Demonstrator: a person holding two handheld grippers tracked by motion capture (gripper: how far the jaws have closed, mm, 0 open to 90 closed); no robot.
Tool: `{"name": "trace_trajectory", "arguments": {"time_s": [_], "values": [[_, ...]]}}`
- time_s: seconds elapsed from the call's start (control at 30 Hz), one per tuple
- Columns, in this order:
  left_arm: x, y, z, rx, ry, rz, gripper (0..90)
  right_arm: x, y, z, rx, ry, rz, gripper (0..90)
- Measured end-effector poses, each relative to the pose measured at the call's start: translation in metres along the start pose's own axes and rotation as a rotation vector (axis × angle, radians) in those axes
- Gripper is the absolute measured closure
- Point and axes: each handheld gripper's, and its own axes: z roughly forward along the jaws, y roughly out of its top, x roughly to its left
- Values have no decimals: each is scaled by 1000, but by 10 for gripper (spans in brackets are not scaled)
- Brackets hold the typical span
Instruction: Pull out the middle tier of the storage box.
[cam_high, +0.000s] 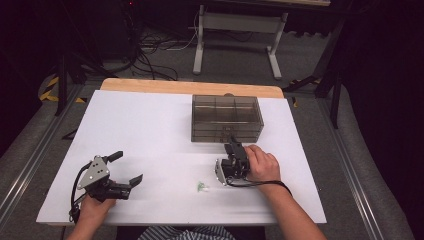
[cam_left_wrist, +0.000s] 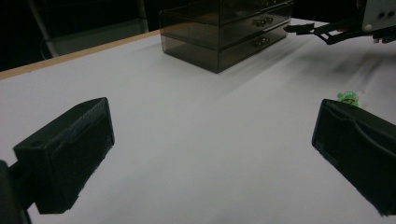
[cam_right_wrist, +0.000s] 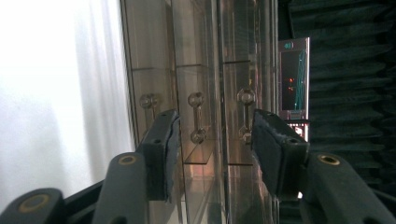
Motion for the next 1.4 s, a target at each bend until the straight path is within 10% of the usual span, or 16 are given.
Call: {"name": "trace_trajectory", "arguments": {"time_s": [1.4], "values": [[-1,0,0,2,-1,2,2,11,-3,32,97,-12,-83,807]]}}
